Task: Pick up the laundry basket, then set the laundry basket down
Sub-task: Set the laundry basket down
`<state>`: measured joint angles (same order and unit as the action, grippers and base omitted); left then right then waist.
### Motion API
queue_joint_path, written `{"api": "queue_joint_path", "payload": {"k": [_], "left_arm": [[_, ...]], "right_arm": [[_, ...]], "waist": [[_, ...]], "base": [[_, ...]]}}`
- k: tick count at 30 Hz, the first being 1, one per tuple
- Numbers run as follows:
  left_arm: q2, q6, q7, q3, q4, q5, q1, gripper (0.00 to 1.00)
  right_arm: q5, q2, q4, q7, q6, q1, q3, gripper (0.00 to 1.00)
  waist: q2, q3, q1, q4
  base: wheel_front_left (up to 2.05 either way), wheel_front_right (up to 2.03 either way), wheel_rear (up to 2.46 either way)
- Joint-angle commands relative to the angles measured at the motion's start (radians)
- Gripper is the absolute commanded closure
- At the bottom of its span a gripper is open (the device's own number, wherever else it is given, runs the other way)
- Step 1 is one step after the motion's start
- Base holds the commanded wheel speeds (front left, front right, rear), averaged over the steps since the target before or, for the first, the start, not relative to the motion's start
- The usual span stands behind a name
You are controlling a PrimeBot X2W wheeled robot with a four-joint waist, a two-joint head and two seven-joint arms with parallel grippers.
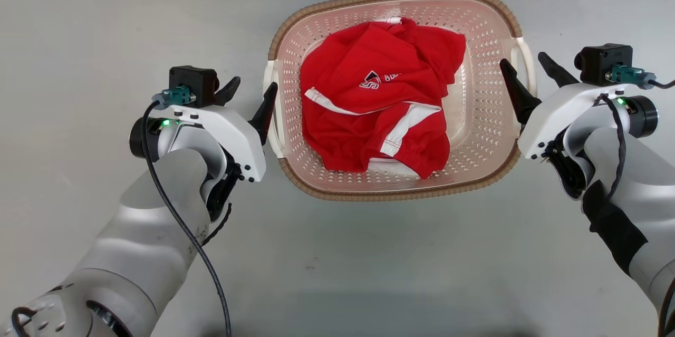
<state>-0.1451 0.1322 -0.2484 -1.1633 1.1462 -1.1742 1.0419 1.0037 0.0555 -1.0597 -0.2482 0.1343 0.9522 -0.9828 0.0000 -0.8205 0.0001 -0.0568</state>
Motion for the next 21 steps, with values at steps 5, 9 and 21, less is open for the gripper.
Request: {"api": "queue_joint_path", "payload": {"k": [5,9,21], "left_arm": [[-0.033,-0.002,-0.013,0.057,-0.007,-0.005,-0.042,0.00],[-0.043,-0.002,-0.013,0.123,-0.017,0.038,-0.069,0.00],[-0.055,-0.002,-0.013,0.320,-0.060,0.202,-0.248,0.00]], "right_arm": [[-0.003,0.008,0.005,-0.014,-0.004,-0.066,0.006,0.00],[-0.010,0.015,0.018,-0.014,-0.004,-0.078,0.024,0.00],[-0.062,0.020,0.089,-0.014,-0.004,-0.192,0.094,0.00]], "waist": [[0.0000,0.077,0.0000,-0.006],[0.0000,0.139,0.0000,-0.008],[0.0000,0.375,0.0000,-0.003]], "base": [[0.00,0.00,0.00],[0.00,0.00,0.00],[0.00,0.00,0.00]]}}
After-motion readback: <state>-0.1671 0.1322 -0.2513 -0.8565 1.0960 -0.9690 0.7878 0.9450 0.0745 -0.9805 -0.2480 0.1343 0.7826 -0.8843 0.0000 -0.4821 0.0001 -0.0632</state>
